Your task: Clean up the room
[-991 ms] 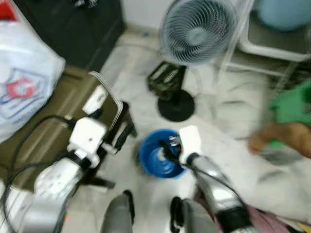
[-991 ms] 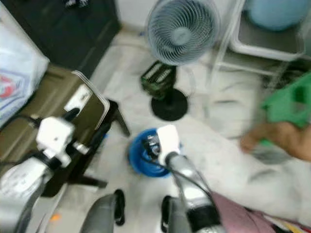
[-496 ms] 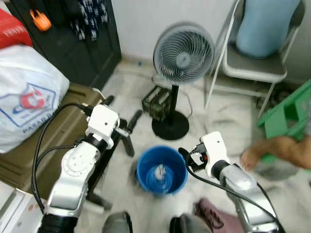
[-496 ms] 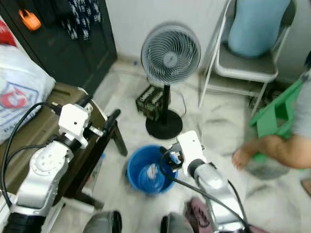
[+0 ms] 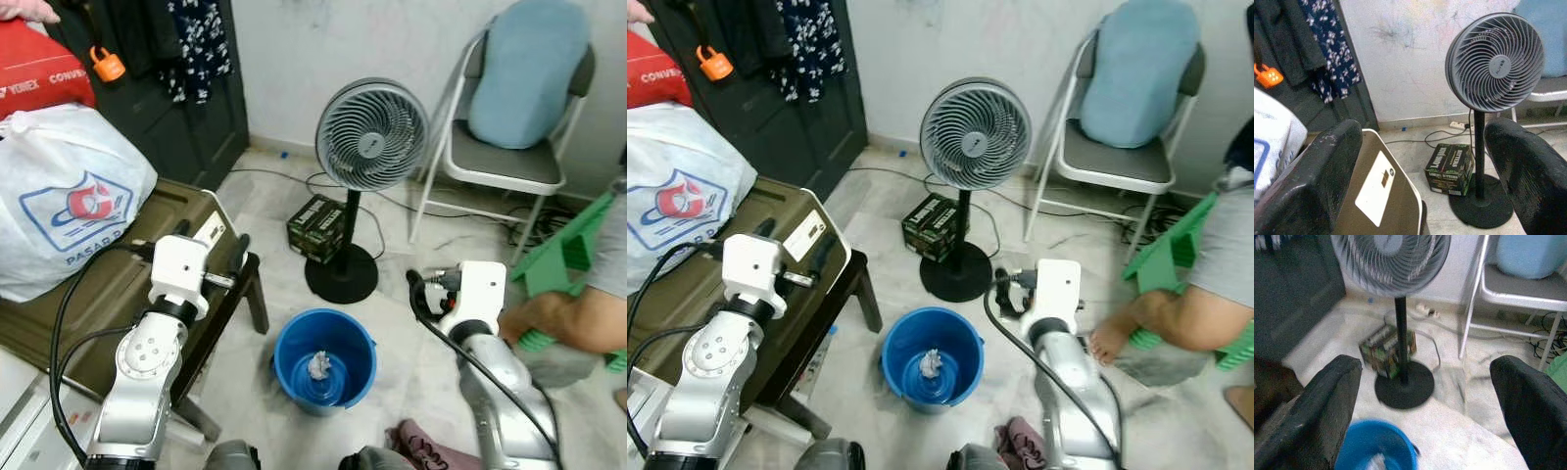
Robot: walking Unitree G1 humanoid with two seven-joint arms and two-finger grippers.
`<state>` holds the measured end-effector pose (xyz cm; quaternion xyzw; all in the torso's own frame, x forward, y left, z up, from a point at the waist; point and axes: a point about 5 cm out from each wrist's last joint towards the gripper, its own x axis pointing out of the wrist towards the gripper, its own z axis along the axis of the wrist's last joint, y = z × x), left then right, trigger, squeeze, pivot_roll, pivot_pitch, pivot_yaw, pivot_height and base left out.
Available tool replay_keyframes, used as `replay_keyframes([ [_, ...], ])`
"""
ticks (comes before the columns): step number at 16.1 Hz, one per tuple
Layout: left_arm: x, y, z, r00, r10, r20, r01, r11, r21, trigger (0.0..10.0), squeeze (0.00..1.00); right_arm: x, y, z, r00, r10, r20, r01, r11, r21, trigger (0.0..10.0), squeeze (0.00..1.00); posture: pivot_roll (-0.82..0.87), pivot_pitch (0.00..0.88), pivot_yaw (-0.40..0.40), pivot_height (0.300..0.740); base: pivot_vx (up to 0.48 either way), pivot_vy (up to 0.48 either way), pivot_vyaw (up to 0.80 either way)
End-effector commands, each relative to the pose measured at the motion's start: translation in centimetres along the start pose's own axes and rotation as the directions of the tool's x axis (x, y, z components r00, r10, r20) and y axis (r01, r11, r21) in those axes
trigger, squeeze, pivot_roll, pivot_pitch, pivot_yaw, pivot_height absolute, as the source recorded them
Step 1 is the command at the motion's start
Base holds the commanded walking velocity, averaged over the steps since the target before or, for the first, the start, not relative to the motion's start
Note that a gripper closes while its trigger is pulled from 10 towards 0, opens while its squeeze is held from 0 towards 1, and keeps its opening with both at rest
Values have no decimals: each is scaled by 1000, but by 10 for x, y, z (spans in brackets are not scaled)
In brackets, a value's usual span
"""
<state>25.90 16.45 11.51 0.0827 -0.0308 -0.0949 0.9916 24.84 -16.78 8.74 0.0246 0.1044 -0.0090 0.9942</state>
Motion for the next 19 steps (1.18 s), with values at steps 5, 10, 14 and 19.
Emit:
replay_keyframes([
  [5, -5, 2, -7, 999, 23, -34, -24, 999, -42, 10000, 0, -6, -6, 9, 997, -16, 77, 18, 999, -38, 10000, 0, -66, 0, -37, 740, 0, 0, 594],
  [10, -2, 1, -4, 998, 48, -27, -48, 999, -17, 10000, 0, 3, 5, 15, 994, 38, 98, -32, 997, -65, 10000, 0, -64, 0, -53, 740, 0, 0, 800],
  [14, 2, 1, 2, 999, 44, 8, -44, 999, -12, 10000, 0, 7, 10, 22, 991, 52, 121, -44, 997, -68, 10000, 0, -53, 0, -66, 740, 0, 0, 800],
  [19, -3, 7, 0, 993, 117, -13, -116, 993, 35, 10000, 0, 4, 2, 21, 992, 35, 122, -25, 996, -81, 10000, 0, -54, 3, -58, 740, 0, 0, 800],
])
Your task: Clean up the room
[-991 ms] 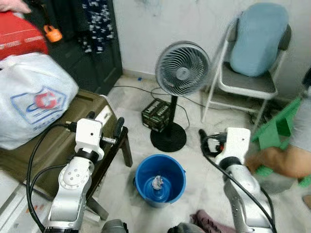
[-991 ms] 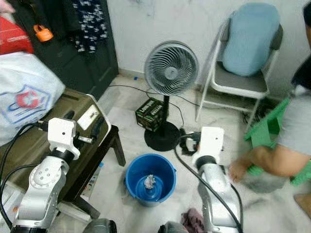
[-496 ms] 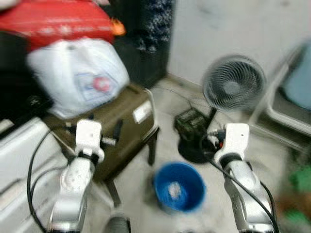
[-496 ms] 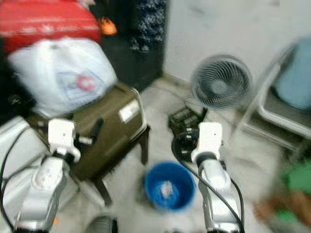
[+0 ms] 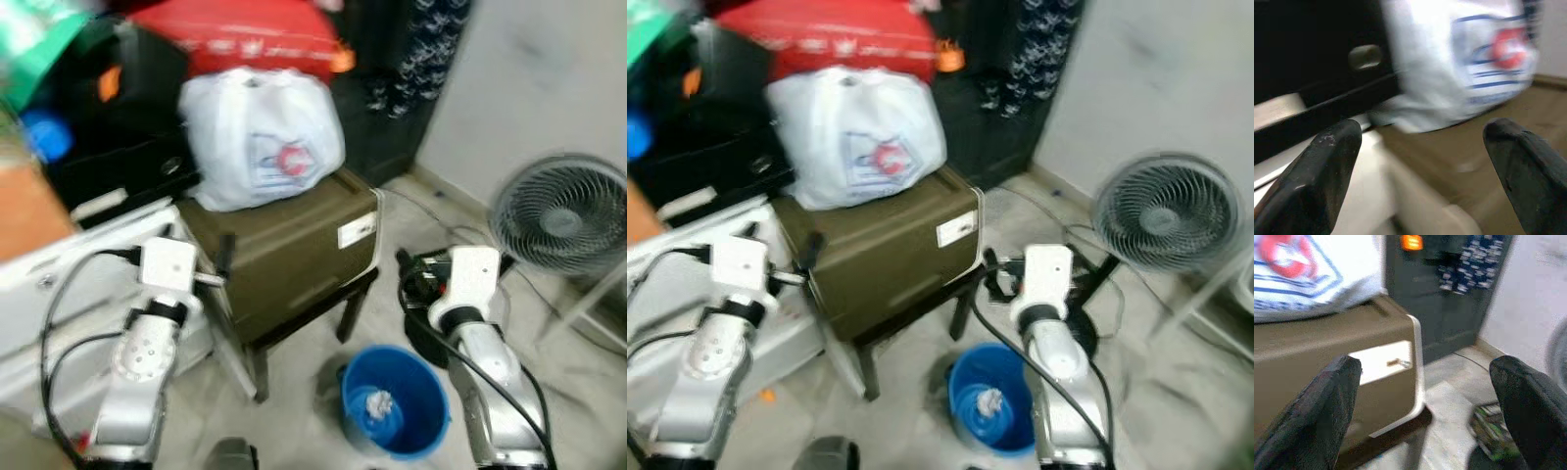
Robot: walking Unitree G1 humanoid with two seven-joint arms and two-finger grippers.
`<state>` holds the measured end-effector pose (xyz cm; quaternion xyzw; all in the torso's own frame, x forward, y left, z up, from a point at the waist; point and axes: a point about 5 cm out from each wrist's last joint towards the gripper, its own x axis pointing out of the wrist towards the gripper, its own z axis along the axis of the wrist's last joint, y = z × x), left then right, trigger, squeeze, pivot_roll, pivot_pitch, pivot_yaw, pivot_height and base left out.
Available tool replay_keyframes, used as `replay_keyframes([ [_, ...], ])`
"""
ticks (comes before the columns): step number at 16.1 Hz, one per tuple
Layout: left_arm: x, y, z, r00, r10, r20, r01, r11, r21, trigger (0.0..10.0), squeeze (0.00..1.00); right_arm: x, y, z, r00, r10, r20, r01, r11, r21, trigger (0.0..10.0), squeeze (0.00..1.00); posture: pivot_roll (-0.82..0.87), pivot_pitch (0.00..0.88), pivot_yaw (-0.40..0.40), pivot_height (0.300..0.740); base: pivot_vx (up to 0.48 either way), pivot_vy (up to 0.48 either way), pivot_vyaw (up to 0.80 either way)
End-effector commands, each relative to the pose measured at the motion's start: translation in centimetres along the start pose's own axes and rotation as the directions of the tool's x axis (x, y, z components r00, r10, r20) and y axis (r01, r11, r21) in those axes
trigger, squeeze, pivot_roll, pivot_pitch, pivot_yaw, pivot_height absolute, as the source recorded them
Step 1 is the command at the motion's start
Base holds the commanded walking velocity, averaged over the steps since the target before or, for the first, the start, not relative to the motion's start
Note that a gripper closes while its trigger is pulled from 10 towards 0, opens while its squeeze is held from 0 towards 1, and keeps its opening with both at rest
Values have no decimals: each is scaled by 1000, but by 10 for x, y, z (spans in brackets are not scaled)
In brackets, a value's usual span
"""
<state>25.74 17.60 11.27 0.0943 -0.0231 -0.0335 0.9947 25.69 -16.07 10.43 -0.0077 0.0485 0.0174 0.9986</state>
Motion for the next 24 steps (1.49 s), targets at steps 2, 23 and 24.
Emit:
replay_keyframes([
  [2, -2, -3, 1, 1000, 16, -15, -16, 1000, 19, 10000, 0, 0, -2, 4, 1000, -6, 17, 6, 1000, -10, 10000, 0, -55, 3, -62, 740, 0, 0, 800],
  [23, -18, 18, 1, 998, 63, -21, -60, 994, 96, 10000, 0, -18, -26, -1, 999, -36, -22, 35, 999, -33, 10000, 0, -25, 0, -54, 740, 0, 0, 800],
  [24, -18, 18, 2, 998, 62, -22, -60, 994, 95, 10000, 0, -17, -26, -1, 999, -35, -21, 34, 999, -33, 10000, 0, -24, 0, -54, 740, 0, 0, 800],
])
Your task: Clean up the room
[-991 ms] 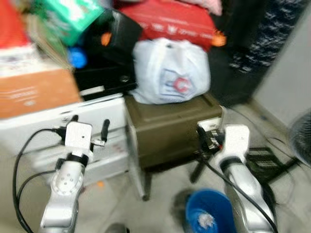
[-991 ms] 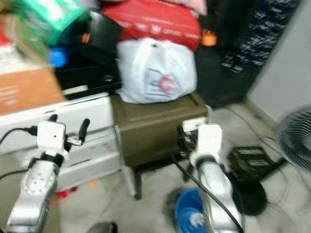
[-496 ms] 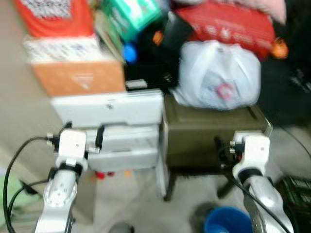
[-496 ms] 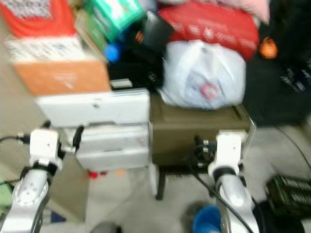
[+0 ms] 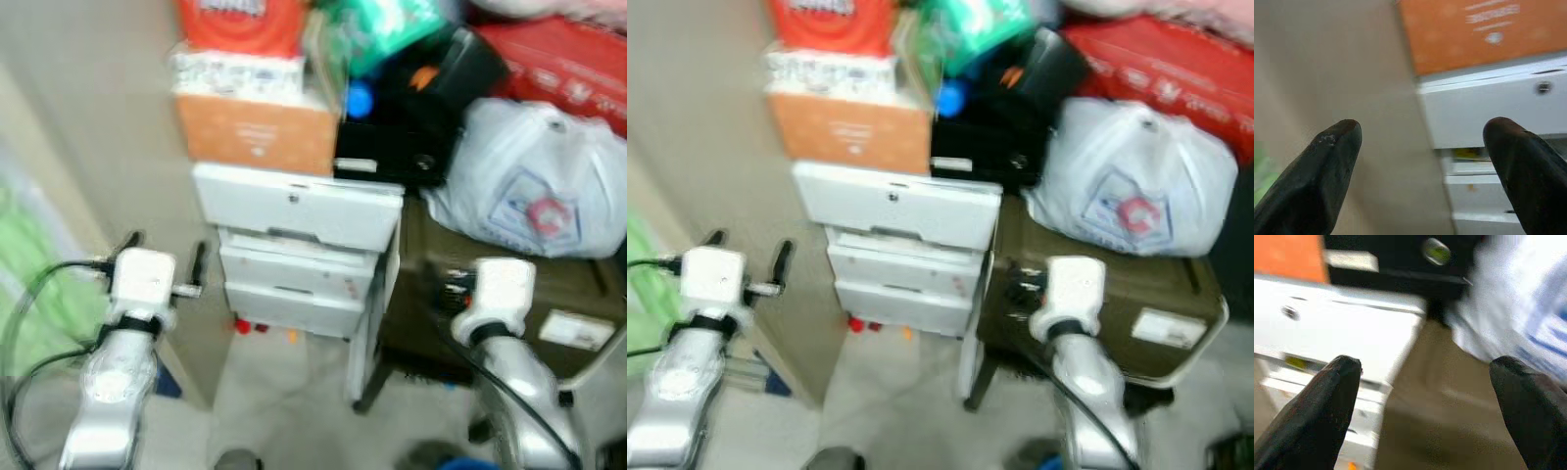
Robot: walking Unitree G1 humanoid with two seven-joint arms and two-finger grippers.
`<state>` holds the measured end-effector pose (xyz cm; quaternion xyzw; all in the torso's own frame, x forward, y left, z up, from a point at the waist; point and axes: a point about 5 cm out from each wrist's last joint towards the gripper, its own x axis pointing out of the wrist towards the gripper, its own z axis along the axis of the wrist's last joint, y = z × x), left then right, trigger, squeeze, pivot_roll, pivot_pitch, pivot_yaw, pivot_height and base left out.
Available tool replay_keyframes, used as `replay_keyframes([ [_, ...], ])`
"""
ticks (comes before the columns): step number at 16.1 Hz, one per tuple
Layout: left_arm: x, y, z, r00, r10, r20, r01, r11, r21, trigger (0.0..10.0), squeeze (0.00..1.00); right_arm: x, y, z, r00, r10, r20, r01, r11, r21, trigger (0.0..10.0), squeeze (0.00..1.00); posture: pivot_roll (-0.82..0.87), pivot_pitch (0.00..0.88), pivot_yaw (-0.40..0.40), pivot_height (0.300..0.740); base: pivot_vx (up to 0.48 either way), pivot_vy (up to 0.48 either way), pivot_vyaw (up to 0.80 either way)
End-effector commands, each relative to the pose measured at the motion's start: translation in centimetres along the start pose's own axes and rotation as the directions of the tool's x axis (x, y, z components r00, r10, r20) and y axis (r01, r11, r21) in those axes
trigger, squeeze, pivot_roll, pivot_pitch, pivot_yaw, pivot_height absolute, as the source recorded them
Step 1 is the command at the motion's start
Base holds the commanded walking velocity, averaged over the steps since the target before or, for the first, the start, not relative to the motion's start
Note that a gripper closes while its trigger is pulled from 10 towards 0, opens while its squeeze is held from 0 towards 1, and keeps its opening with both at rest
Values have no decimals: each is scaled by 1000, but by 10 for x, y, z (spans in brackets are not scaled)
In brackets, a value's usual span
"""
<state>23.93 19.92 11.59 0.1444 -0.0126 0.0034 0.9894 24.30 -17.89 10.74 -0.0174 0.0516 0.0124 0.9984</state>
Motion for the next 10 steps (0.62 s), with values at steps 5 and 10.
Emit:
replay_keyframes([
  [5, 0, -4, 2, 999, -37, 7, 37, 999, 18, 10000, 0, -6, -2, -6, 1000, -2, -19, 2, 1000, -6, 10000, 0, -16, 0, -51, 740, 0, 0, 800],
  [10, 1, -4, 0, 999, -38, 3, 38, 999, 18, 10000, 0, -4, -3, -6, 1000, -6, -20, 6, 1000, -3, 10000, 0, -21, 0, -49, 740, 0, 0, 800],
])
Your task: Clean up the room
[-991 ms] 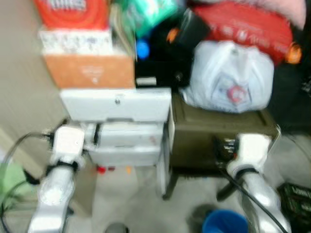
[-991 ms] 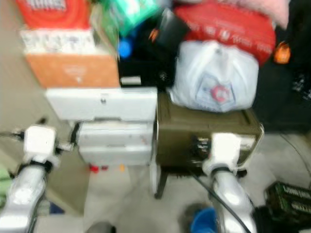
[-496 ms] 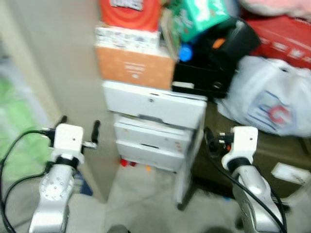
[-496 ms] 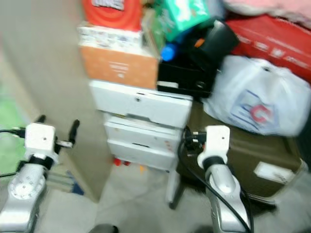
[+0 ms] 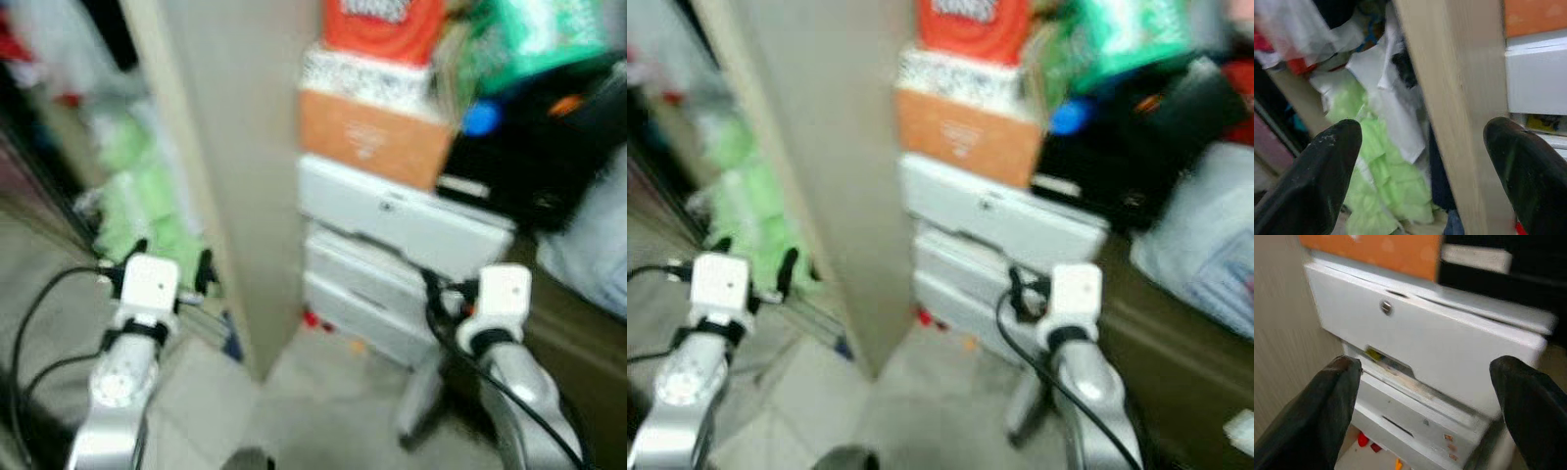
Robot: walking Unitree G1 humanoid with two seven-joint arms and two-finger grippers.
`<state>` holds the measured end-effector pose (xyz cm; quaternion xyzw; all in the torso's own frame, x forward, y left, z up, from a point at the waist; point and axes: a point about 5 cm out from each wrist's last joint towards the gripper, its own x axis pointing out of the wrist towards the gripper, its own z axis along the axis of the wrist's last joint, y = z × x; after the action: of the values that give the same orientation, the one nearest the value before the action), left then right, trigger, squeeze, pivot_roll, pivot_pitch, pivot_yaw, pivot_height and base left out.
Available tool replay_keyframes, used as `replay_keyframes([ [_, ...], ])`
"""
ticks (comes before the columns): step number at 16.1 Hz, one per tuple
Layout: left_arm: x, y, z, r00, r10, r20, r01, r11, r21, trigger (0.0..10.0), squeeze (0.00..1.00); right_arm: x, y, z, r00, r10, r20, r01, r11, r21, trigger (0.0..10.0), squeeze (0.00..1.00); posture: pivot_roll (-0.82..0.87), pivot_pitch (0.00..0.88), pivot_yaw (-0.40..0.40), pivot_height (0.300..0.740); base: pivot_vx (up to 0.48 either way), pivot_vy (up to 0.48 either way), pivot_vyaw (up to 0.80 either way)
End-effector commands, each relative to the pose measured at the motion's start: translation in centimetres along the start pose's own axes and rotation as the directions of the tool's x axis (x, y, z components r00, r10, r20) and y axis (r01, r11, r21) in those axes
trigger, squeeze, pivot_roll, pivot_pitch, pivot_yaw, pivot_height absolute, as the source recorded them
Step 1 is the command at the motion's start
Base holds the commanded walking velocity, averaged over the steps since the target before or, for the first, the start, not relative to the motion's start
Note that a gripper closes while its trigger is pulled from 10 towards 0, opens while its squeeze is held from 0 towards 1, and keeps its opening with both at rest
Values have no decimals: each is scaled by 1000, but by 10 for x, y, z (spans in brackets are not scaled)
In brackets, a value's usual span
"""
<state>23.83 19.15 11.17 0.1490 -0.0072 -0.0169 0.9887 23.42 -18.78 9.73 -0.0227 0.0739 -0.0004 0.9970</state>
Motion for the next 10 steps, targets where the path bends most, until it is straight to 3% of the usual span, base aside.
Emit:
replay_keyframes([
  [1, 2, 4, 2, 1000, 3, 9, -4, 1000, 10, 10000, 0, 3, 7, 6, 999, 27, 28, -27, 1000, 5, 10000, 0, -21, 0, -50, 740, 0, 0, 800],
  [10, 5, 0, 3, 1000, -1, 16, 1, 1000, 3, 10000, 0, 12, 8, 12, 998, 42, 48, -42, 999, -6, 10000, 0, -21, 0, -55, 740, 0, 0, 800],
])
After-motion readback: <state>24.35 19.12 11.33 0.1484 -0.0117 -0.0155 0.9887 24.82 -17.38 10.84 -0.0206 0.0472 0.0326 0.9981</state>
